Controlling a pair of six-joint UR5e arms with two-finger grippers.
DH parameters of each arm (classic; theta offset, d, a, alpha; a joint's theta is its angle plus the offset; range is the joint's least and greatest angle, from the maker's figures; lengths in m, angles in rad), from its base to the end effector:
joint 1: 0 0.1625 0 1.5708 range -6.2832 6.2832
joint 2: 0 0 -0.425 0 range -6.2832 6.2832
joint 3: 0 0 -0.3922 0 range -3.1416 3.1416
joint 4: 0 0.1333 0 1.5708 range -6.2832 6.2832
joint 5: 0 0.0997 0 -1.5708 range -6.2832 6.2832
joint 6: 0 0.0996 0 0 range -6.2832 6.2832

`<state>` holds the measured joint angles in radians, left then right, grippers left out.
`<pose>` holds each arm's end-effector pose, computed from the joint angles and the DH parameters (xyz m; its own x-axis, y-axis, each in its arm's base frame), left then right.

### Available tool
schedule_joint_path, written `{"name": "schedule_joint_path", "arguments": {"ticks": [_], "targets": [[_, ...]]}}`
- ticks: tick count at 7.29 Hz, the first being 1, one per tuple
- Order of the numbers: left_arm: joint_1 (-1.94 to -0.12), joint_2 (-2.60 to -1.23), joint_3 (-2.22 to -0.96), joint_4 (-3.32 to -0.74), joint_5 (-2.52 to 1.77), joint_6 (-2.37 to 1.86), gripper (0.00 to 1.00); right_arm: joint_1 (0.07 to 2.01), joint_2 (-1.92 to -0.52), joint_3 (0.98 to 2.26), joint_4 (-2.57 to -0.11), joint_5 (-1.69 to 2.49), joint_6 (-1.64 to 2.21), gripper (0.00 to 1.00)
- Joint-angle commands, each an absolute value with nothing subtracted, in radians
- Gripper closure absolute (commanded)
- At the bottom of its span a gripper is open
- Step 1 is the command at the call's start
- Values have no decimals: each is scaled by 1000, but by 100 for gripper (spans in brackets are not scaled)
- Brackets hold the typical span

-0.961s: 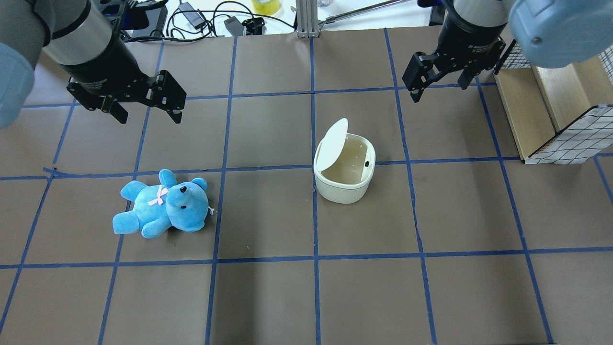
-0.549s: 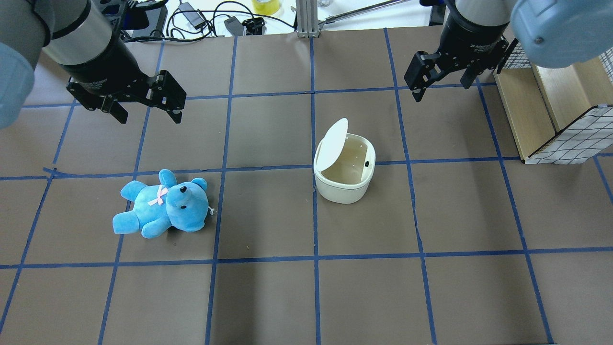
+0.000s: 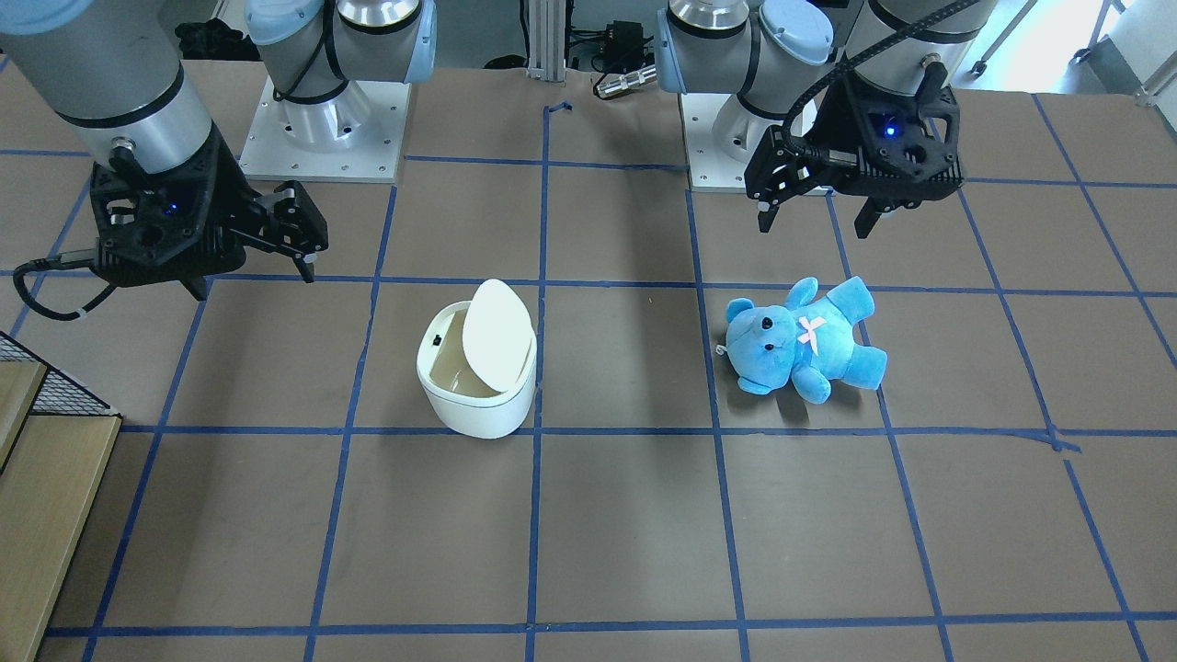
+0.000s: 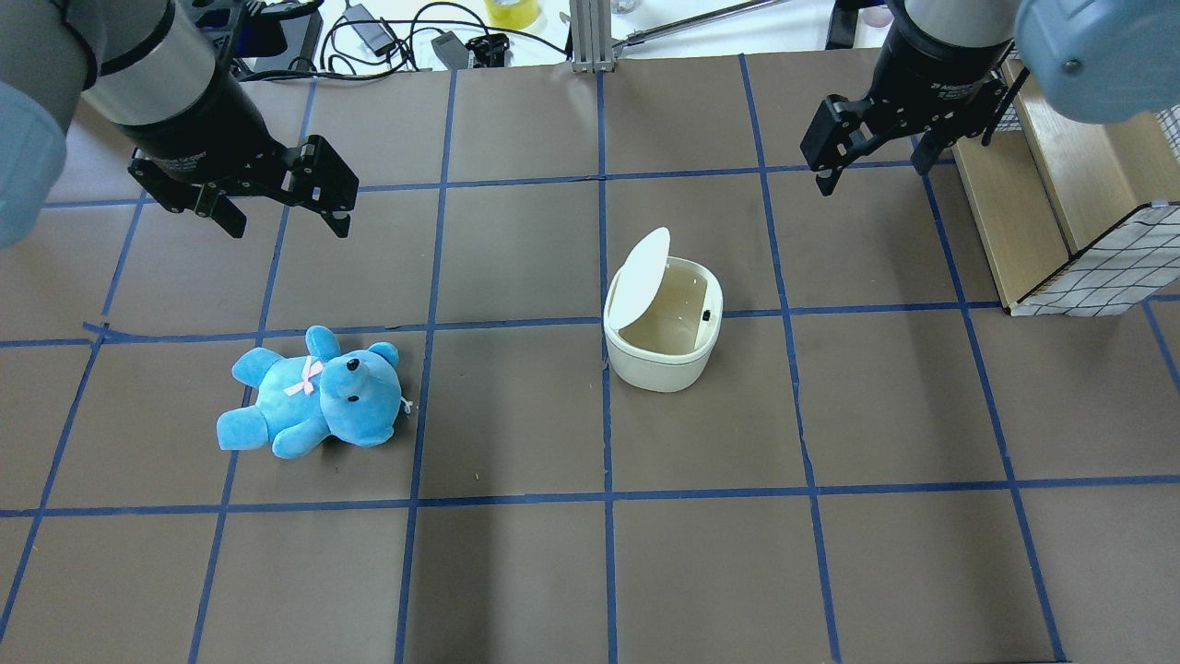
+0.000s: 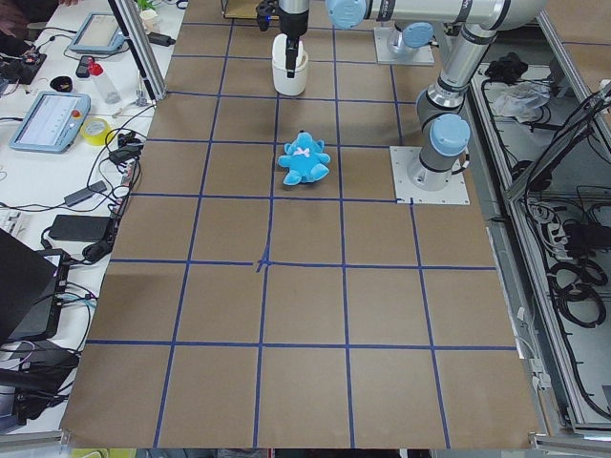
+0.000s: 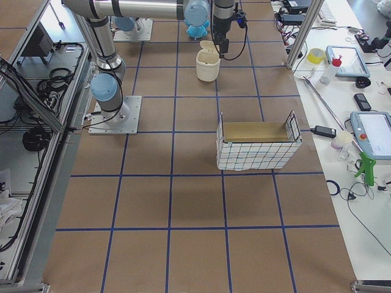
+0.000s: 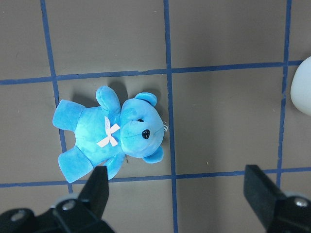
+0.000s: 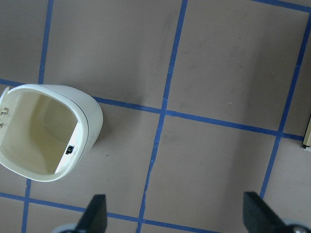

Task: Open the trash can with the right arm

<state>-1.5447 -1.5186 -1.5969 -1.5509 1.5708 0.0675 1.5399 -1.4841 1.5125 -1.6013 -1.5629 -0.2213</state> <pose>-0.1209 -0.4774 0.5022 -0.9991 0.0413 -0.0031 0.0414 0.9981 -0.0459 0.1177 -0.5326 0.4754 -0.9819 -0.1893 -0.0072 -0.1892 0.9819 -0.0038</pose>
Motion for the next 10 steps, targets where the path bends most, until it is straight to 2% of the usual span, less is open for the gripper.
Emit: {"name": "schedule_joint_path", "arguments": {"ticks": [1,5,10], "targets": [[-1545,-1519,-1597,-1551,1571,67,0,1536,-1485,1513,-1594,-1565,-215,0],[-1545,-1519,-1597,-1551,1571,67,0,1540,-1536,1520,-1516,-1562,-195,1],[-1545,-1519,-1597,-1551,1571,67,0,1542,-1536,1519,-1621,-1563,-187,1]]}}
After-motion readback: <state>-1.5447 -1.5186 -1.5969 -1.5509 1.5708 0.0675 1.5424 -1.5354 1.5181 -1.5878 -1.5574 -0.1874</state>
